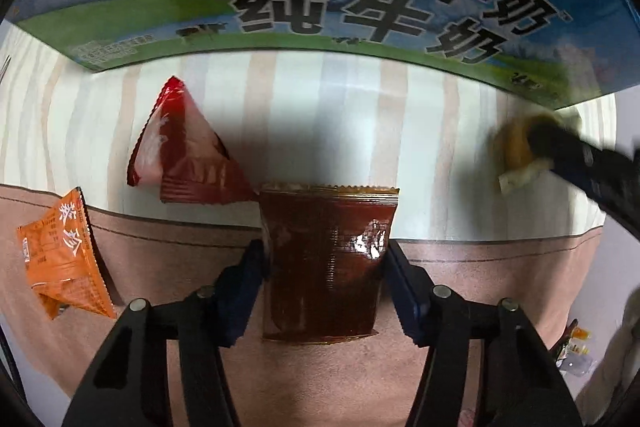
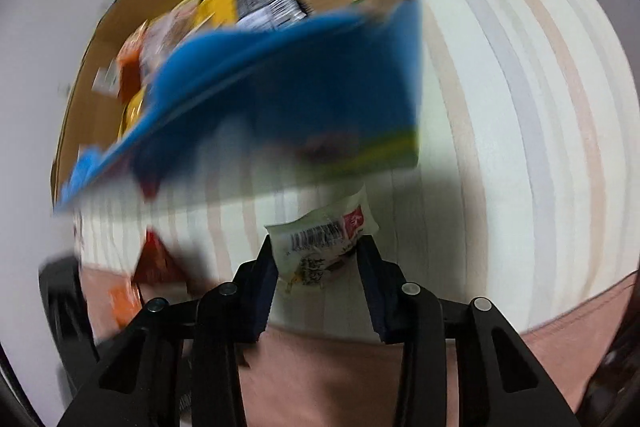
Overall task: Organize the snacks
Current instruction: 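Grasp the brown sauce packet with left tool while right tool grasps round yellow cake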
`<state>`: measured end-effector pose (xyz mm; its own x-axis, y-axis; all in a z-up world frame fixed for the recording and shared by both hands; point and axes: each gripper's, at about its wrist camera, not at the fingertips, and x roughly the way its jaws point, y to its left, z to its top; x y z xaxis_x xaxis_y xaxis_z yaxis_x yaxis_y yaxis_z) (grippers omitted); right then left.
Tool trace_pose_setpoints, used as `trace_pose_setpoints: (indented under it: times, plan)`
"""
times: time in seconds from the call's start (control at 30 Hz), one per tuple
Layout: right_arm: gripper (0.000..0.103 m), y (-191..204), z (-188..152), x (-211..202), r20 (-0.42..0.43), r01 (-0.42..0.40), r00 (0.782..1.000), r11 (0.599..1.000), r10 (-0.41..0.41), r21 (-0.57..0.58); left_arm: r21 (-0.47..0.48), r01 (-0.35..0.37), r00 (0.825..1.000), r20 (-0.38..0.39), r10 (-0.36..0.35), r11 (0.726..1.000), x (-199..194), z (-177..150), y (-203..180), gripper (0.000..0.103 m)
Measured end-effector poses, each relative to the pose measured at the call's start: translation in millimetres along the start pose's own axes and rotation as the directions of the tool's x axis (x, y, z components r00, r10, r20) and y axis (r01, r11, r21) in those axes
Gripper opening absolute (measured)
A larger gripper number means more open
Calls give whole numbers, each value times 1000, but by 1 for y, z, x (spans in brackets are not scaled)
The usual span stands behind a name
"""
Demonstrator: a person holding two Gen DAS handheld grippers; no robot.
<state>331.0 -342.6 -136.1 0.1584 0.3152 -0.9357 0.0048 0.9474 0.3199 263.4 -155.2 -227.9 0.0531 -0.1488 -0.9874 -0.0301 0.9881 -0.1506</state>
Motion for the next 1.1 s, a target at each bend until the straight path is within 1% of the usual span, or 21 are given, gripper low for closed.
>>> trace_pose_setpoints:
  times: [0.07, 0.1, 0.13, 0.23, 0.3, 0.33, 0.4, 0.47, 0.5, 0.53, 0.57, 0.63, 0.7, 0.77, 0.8, 0.83, 0.87, 0.93, 1.0, 1.03, 1.1]
  plan:
    - [35, 4, -10, -2, -37, 15, 999, 999, -17, -45, -1, 0, 1000, 1, 0, 1000, -2, -5, 2, 56]
    - [31, 5, -15, -3, -51, 14, 999, 998, -17, -62, 1, -1, 1000, -1, 1, 1000, -3, -10, 2, 56]
    - [30, 5, -22, -5, -67, 14, 998, 997, -20, -77, 4, 0, 1000, -7, 0, 1000, -3, -18, 4, 56]
    - [30, 0, -49, -5, -135, 16, 990, 995, -28, -95, 17, -7, 1000, -29, 8, 1000, -2, -42, 8, 56]
    - [30, -13, -62, -4, -175, 6, 984, 998, -16, -55, 22, -12, 999, -48, 13, 1000, 0, -57, 11, 56]
    - [30, -22, -68, -2, -188, -6, 982, 1000, 4, -13, 22, -12, 998, -54, 13, 1000, 1, -63, 12, 56]
    - [32, -34, -72, -4, -168, -30, 985, 998, 40, 57, 20, -11, 998, -56, 12, 1000, 1, -68, 13, 56]
    - [49, -43, -66, -12, -126, -55, 990, 991, 70, 120, 15, -2, 998, -65, 3, 1000, 3, -68, 13, 56]
    - [66, -47, -60, -17, -94, -69, 992, 986, 84, 150, 9, 3, 997, -71, -2, 1000, 4, -65, 14, 57]
    - [78, -50, -54, -21, -57, -85, 994, 980, 97, 179, -3, 8, 997, -74, -8, 1000, 9, -56, 16, 58]
    - [79, -51, -47, -22, -36, -98, 994, 976, 107, 195, -17, 14, 997, -75, -16, 1000, 10, -52, 17, 59]
    - [79, -50, -35, -18, -21, -109, 993, 970, 117, 219, -38, 20, 997, -75, -23, 999, 13, -47, 19, 59]
    - [79, -46, -22, -6, -37, -104, 993, 968, 115, 228, -48, 18, 997, -73, -22, 999, 13, -42, 19, 59]
    - [79, -39, -17, 8, -55, -61, 996, 973, 75, 221, -54, 18, 997, -71, -21, 998, 12, -38, 21, 60]
    - [71, -37, -17, 11, -51, -38, 997, 976, 50, 216, -55, 17, 997, -71, -21, 998, 12, -38, 20, 60]
    - [61, -33, -18, 14, -44, 5, 999, 982, 4, 190, -54, 18, 997, -70, -22, 998, 12, -38, 20, 60]
    - [61, -28, -19, 16, -42, 18, 999, 986, -11, 166, -53, 21, 997, -71, -25, 998, 13, -31, 21, 60]
    - [60, -21, -24, 15, -51, 30, 998, 993, -25, 113, -52, 29, 997, -70, -33, 998, 12, -30, 23, 60]
    - [60, -14, -35, 15, -86, 41, 996, 998, -37, 40, -47, 32, 997, -67, -35, 998, 11, -26, 24, 59]
    - [60, -7, -45, 16, -109, 42, 993, 999, -42, 0, -44, 32, 997, -67, -35, 999, 2, -26, 41, 59]
    - [60, 3, -68, 20, -167, 48, 984, 994, -63, -96, -34, 28, 997, -66, -30, 999, 0, -24, 40, 59]
